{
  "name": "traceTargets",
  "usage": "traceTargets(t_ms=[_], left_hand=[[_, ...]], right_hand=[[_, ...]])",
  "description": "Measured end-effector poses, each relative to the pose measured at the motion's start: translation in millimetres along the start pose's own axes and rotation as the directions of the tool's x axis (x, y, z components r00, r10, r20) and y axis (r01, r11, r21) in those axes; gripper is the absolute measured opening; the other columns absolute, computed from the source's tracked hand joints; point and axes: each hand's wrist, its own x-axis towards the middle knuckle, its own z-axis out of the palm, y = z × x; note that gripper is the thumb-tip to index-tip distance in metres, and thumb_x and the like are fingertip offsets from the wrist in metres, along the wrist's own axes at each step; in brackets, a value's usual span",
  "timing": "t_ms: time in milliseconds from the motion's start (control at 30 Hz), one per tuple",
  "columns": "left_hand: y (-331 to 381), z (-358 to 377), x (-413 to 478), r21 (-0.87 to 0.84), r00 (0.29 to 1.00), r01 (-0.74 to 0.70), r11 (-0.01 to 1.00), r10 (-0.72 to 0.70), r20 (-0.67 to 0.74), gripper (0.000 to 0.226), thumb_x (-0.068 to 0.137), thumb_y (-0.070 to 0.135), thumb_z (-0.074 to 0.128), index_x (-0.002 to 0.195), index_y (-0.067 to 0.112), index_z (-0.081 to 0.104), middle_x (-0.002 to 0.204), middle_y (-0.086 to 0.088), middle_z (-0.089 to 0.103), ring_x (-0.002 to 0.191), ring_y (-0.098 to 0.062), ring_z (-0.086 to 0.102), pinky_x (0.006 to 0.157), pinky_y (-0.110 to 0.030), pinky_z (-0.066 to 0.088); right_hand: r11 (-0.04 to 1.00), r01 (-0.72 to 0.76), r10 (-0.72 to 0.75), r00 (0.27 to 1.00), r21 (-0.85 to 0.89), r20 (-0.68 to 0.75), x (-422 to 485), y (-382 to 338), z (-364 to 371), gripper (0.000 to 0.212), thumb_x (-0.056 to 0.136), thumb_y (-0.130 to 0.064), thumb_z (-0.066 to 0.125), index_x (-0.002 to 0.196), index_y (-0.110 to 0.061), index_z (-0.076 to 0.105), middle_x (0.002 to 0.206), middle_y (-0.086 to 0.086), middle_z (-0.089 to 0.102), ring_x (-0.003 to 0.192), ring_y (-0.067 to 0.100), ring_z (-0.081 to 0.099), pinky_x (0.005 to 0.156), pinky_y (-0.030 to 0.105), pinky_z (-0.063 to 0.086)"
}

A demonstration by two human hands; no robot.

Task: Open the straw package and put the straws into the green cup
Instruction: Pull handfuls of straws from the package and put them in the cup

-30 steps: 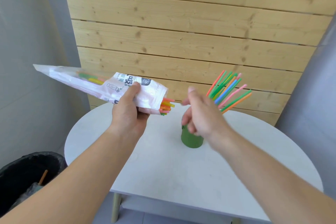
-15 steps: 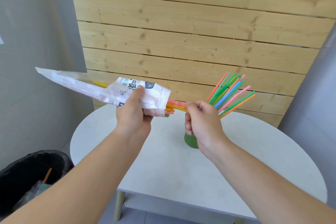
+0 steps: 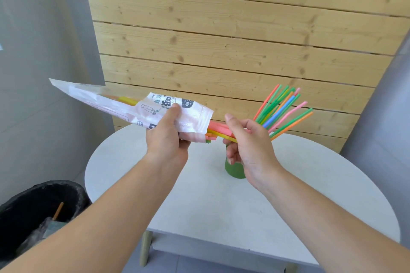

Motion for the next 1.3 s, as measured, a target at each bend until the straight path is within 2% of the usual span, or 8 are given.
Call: traceTargets(t_ms=[100,233,400,667,900,1100,1200,1300], left_hand=[[-4,1,-2,0.016,1.0,0.009,1.0,-0.009,0.004,0.041,0.099,0.014,0.07,0.138,0.004,0.062,0.117,-0.01,0.076,0.105,-0.032,0.078,0.085,-0.057,0.065],[0,-1,1,-0.007,1.0,-0.002,1.0,0.002,0.003,0.044,0.1,0.013,0.069,0.141,0.003,0.058,0.141,-0.019,0.069,0.124,-0.04,0.071,0.099,-0.068,0.056],[2,-4,4,-0.028,1.0,0.002,1.0,-0.002,-0.016,0.044,0.1,0.012,0.069,0.142,0.005,0.059,0.14,-0.017,0.07,0.124,-0.038,0.071,0.1,-0.068,0.056],[8,-10,18,-0.078,0.999,0.034,0.996,-0.035,-0.009,0.043,0.101,0.014,0.067,0.142,0.005,0.056,0.138,-0.019,0.071,0.123,-0.04,0.071,0.103,-0.068,0.053],[8,-17,26,-0.081,0.998,0.053,0.995,-0.051,0.034,0.044,0.104,0.015,0.062,0.145,0.006,0.051,0.139,-0.023,0.069,0.125,-0.041,0.07,0.107,-0.067,0.05],[7,-17,29,-0.076,0.997,0.054,0.996,-0.05,0.05,0.046,0.105,0.016,0.061,0.147,0.006,0.048,0.14,-0.023,0.068,0.126,-0.04,0.07,0.107,-0.068,0.05],[10,-19,30,-0.08,0.998,0.047,0.996,-0.045,0.036,0.043,0.104,0.015,0.062,0.145,0.007,0.049,0.136,-0.022,0.071,0.12,-0.042,0.073,0.098,-0.07,0.055],[13,-21,32,-0.096,0.999,0.049,0.994,-0.049,0.0,0.045,0.104,0.014,0.064,0.146,0.006,0.051,0.137,-0.018,0.071,0.122,-0.04,0.072,0.099,-0.068,0.055]], right_hand=[[0.999,0.0,0.0,1.0,-0.038,0.016,-1,3,3,0.029,0.086,-0.035,0.076,0.095,-0.009,0.066,0.059,0.001,0.066,0.038,0.015,0.052,0.037,0.023,0.04],[0.999,-0.032,0.032,0.999,-0.013,0.031,4,-1,0,0.015,0.093,-0.022,0.068,0.09,-0.007,0.067,0.064,0.007,0.062,0.04,0.012,0.053,0.038,0.023,0.041],[0.994,-0.091,0.095,0.992,-0.052,0.08,1,-6,-5,0.025,0.091,-0.035,0.067,0.089,-0.01,0.062,0.065,0.008,0.064,0.039,0.018,0.05,0.039,0.025,0.036],[0.994,-0.108,0.109,0.987,-0.014,0.116,7,-24,-17,0.012,0.095,-0.016,0.066,0.091,-0.006,0.062,0.054,0.005,0.058,0.038,0.01,0.042,0.034,0.02,0.032],[0.998,-0.044,0.049,0.992,-0.042,0.116,13,-33,-36,0.025,0.088,-0.029,0.076,0.087,-0.007,0.063,0.053,0.005,0.06,0.039,0.011,0.044,0.035,0.02,0.036],[0.998,0.0,0.009,0.989,-0.06,0.148,19,-40,-48,0.012,0.092,-0.016,0.071,0.085,-0.008,0.065,0.053,0.004,0.06,0.037,0.009,0.045,0.034,0.02,0.035],[0.998,0.018,-0.008,0.986,-0.058,0.165,23,-47,-59,0.017,0.095,-0.013,0.067,0.079,-0.01,0.063,0.051,0.005,0.059,0.036,0.009,0.044,0.034,0.018,0.033],[0.995,0.055,-0.04,0.985,-0.085,0.166,26,-56,-72,0.017,0.096,-0.01,0.063,0.079,-0.01,0.062,0.05,0.004,0.058,0.034,0.008,0.043,0.033,0.017,0.031]])
